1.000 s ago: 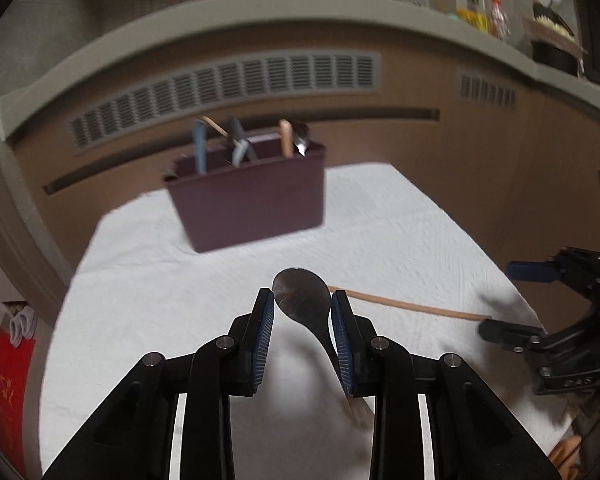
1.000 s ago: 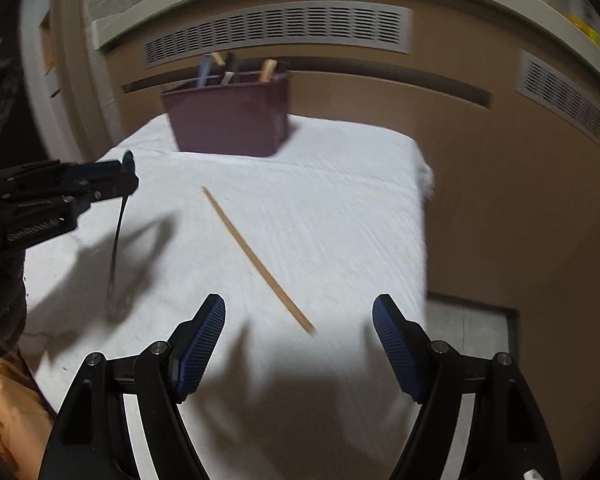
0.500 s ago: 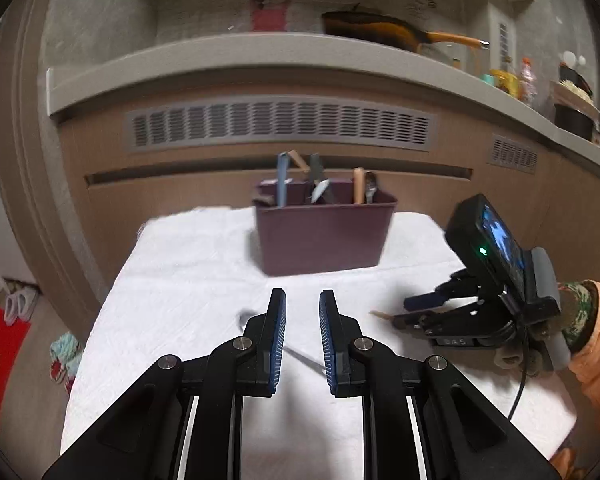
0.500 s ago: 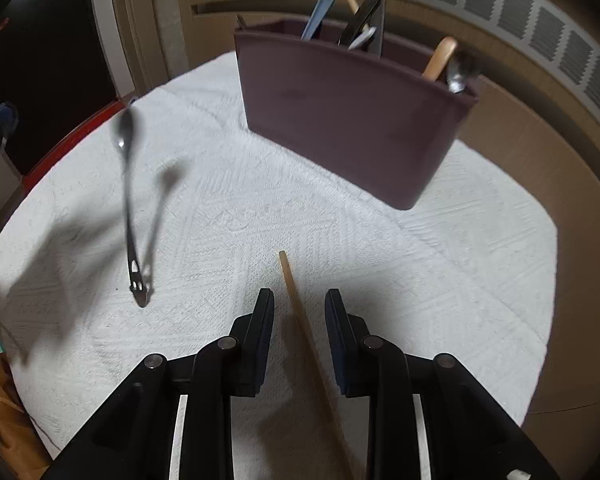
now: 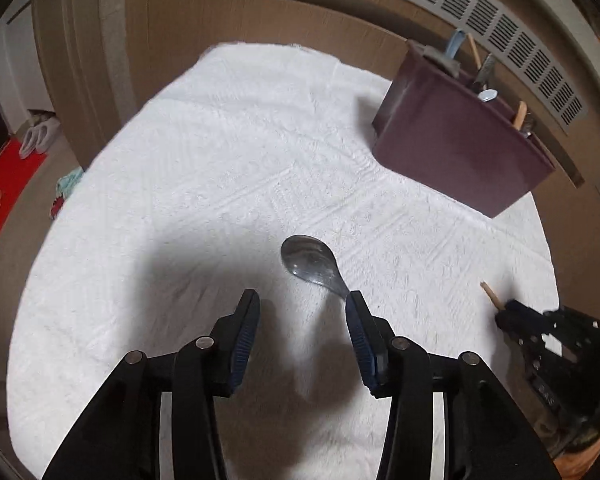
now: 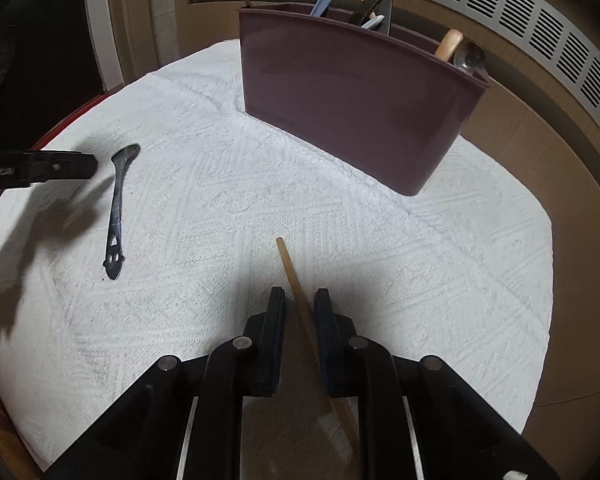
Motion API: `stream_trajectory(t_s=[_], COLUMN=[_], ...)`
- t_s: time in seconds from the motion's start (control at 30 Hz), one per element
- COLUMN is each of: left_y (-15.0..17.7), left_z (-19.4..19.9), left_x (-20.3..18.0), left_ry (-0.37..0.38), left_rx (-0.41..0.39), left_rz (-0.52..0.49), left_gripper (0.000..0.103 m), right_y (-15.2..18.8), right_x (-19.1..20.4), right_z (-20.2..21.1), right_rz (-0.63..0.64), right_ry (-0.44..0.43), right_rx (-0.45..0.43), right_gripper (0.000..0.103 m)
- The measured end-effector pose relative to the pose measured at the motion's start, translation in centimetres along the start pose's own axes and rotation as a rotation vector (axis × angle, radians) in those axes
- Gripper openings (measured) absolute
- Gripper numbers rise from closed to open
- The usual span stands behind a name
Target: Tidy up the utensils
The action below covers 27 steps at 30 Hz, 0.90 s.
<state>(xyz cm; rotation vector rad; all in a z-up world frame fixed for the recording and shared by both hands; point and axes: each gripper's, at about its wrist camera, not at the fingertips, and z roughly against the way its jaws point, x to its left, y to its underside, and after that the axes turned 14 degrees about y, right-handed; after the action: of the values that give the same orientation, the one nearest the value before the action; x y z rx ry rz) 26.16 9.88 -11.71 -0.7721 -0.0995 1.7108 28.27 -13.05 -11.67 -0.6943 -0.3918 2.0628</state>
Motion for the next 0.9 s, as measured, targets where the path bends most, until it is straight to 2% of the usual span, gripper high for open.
stream_trajectory(t_s=[0.07, 0.27, 0.33, 0.37, 0.4, 0.63, 0.7, 0.77, 0.83, 0.9], left_y=[-0.6, -2.5, -2.3, -2.2, -1.8, 1.7, 2.5, 3.0, 3.2, 3.4], left_z=[-1.0, -2.9, -3.4, -3.4, -3.5, -1.5, -0.4, 0.8, 1.9, 2.8], left_x=[-0.2, -1.5, -2.3, -2.6, -2.9, -4.8, -5.3, -5.7, -6.1, -6.2], left_ry=[-0.009, -0.084, -0.099, -0.103, -0.099, -0.029, -0.018, -0.008, 0.008, 0.018], left_rx=[0.0, -0.011, -0.014, -0.021, -0.029, -0.113, -0.145, -0.175, -0.194, -0.212], left_rz=[-0.002, -0.09, -0.147, -0.178, -0.216, -0.403, -0.443, -0.47, -0.484, -0.508], left_gripper=[0.046, 0.046, 0.045, 0.039, 0.034, 0.033, 0.033, 0.033, 0.033, 0.032], right_y=[0.5, 1.4, 1.4, 1.4, 1.5, 0.6, -0.1, -0.8, -1.3, -1.5], right_x=[-0.4, -1.4, -1.6, -1.5, -1.5, -0.5, -0.5, -0.4, -0.3, 0.2], right_z=[0.2, 0.3, 0.4, 0.4, 0.6, 0.3, 0.0, -0.5, -0.8, -0.8], right_rz=[-0.026, -0.099, -0.117, -0.122, -0.12, -0.034, 0.004, 0.031, 0.037, 0.058], right_ry=[-0.008, -0.046, -0.084, -0.105, -0.103, -0.043, -0.006, -0.017, -0.05, -0.065], right_rx=[-0.01, -0.018, -0.017, -0.015, -0.014, -0.012, -0.025, -0.025, -0.008, 0.003], right_gripper=[0.016, 0.025, 0.035, 0.043, 0.045, 0.045, 0.042, 0.035, 0.025, 0.01])
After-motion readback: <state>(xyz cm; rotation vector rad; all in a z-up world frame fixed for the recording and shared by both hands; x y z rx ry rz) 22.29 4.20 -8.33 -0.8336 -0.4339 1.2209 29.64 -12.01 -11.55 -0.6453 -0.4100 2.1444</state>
